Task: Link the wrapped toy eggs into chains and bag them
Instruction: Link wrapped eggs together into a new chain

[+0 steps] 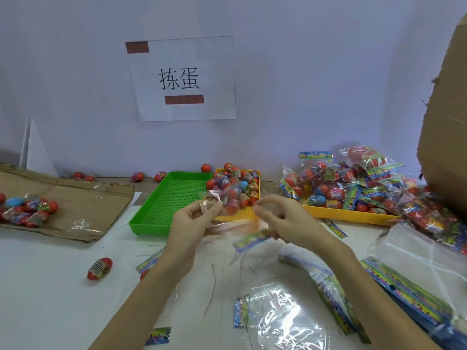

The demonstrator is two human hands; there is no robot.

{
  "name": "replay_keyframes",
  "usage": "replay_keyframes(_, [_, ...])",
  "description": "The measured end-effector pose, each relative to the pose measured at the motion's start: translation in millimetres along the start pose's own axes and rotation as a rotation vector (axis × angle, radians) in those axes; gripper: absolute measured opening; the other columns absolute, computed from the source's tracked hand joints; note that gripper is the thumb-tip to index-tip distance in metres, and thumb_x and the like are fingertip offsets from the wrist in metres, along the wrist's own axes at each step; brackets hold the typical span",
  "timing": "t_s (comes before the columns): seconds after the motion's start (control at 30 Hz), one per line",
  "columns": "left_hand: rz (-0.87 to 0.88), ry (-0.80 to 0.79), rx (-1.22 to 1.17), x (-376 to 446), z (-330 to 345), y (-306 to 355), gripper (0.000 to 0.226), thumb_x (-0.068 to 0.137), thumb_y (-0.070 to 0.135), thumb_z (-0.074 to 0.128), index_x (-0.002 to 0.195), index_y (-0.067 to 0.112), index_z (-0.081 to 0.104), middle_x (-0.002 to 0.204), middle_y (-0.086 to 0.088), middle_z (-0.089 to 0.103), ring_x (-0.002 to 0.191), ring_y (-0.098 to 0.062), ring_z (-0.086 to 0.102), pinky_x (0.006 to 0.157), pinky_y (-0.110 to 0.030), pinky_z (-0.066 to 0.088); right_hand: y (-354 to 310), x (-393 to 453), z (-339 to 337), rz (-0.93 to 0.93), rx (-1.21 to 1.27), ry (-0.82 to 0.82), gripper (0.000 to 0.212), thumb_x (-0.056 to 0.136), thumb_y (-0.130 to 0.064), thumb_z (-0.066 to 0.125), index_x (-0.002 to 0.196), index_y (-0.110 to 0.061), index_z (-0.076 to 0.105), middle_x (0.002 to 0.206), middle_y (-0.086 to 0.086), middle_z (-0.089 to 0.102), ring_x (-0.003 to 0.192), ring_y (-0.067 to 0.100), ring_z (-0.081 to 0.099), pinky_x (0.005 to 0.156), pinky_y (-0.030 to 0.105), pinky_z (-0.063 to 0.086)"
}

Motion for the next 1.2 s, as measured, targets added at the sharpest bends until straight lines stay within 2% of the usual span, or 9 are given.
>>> replay_keyframes(0.13, [0.076, -0.065, 0.107, -3.2, 6.4, 7.8, 0.032, 0.069, 0.033, 0.09, 0.076, 0.009, 0.069, 0.08, -0.01, 0.074, 0.064, -0.015, 0.063, 0.058, -0.024, 0.053, -22.4, -6.1, -26.0, -0.222, 0.005, 0.365, 0.025, 0.094, -0.044, 0.068, 0.114, -0.029, 0.062, 0.083, -0.006, 0.067, 0.072, 0.012, 0.062, 0.06, 0.023, 0.051])
replay_keyframes(0.33, [0.187, -0.062, 0.166, -6.1, 8.9, 17.9, 0.039, 0.068, 0.036, 0.093, 0.074, 0.009, 0.065, 0.067, -0.002, 0.063, 0.061, -0.016, 0.06, 0.058, -0.023, 0.051, -67.7, -18.8, -5.8, -0.52, -0.075, 0.419, 0.02, 0.097, -0.039, 0.069, 0.114, -0.032, 0.063, 0.107, -0.017, 0.062, 0.099, 0.012, 0.062, 0.073, 0.018, 0.049])
replay_keyframes(0.47, [0.509, 0.094, 0.348, -22.2, 4.5, 49.8, 0.042, 0.075, 0.045, 0.087, 0.074, 0.013, 0.06, 0.063, 0.005, 0.057, 0.058, -0.014, 0.052, 0.056, -0.023, 0.046, -63.2, -24.3, -14.8, -0.375, 0.106, 0.562, 0.027, 0.097, -0.048, 0.062, 0.106, -0.023, 0.061, 0.081, -0.008, 0.064, 0.072, 0.015, 0.064, 0.059, 0.025, 0.052])
replay_keyframes(0.6, [0.996, 0.109, 0.722, -50.8, 24.1, 74.3, 0.026, 0.088, 0.013, 0.083, 0.078, 0.011, 0.059, 0.072, 0.006, 0.054, 0.063, -0.016, 0.048, 0.059, -0.028, 0.042, -47.3, -8.1, 10.9, -0.069, 0.54, 0.131, 0.059, 0.093, -0.064, 0.054, 0.105, -0.007, 0.063, 0.081, 0.011, 0.075, 0.071, 0.03, 0.075, 0.058, 0.036, 0.059])
replay_keyframes(0.77, [1.237, -0.095, 0.992, -65.5, 58.6, 62.4, 0.019, 0.085, 0.005, 0.084, 0.083, 0.006, 0.065, 0.085, -0.003, 0.06, 0.079, -0.023, 0.055, 0.07, -0.038, 0.049, -28.4, -7.3, 21.7, 0.068, 0.575, 0.071, 0.018, 0.097, -0.016, 0.069, 0.115, -0.011, 0.068, 0.092, 0.011, 0.077, 0.086, 0.026, 0.077, 0.072, 0.035, 0.063])
replay_keyframes(0.87, [1.128, -0.156, 0.975, -60.7, 57.9, 58.2, 0.03, 0.086, 0.033, 0.083, 0.107, 0.018, 0.068, 0.124, 0.002, 0.062, 0.119, -0.019, 0.055, 0.097, -0.04, 0.043, -26.6, -6.8, 14.8, 0.024, 0.464, 0.094, 0.019, 0.098, -0.001, 0.061, 0.105, -0.014, 0.074, 0.09, 0.007, 0.078, 0.084, 0.023, 0.076, 0.066, 0.03, 0.06])
replay_keyframes(0.97, [0.729, -0.218, 0.741, -37.1, 39.6, 52.3, 0.063, 0.086, 0.069, 0.066, 0.137, 0.035, 0.051, 0.152, 0.018, 0.043, 0.146, -0.013, 0.037, 0.113, -0.029, 0.027, -36.9, -8.6, 10.8, -0.057, 0.395, 0.054, 0.034, 0.1, 0.006, 0.052, 0.1, -0.016, 0.079, 0.088, 0.005, 0.077, 0.075, 0.011, 0.07, 0.062, 0.018, 0.051])
replay_keyframes(1.07, [0.467, -0.293, 0.59, -20.6, 31.4, 39.3, 0.061, 0.09, 0.073, 0.054, 0.141, 0.04, 0.049, 0.129, 0.025, 0.063, 0.131, -0.003, 0.053, 0.108, -0.029, 0.037, -43.0, -10.2, 4.9, -0.098, 0.357, 0.017, 0.045, 0.099, 0.01, 0.049, 0.1, -0.02, 0.082, 0.085, 0.001, 0.074, 0.074, 0.009, 0.064, 0.064, 0.019, 0.051])
replay_keyframes(1.2, [0.28, -0.401, 0.385, -12.7, 30.2, 27.5, 0.036, 0.087, 0.041, 0.08, 0.118, 0.025, 0.069, 0.085, 0.004, 0.072, 0.08, -0.018, 0.071, 0.079, -0.03, 0.055, -43.7, -11.7, -5.6, -0.129, 0.33, -0.027, 0.053, 0.096, 0.015, 0.045, 0.096, -0.021, 0.084, 0.078, -0.005, 0.071, 0.073, 0.007, 0.058, 0.065, 0.023, 0.048])
Point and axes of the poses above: each hand's wrist, its own x-axis towards the middle knuckle, its own z-axis out of the palm, y = z × x, the point moved 9 cm from there along x, towards the middle knuckle
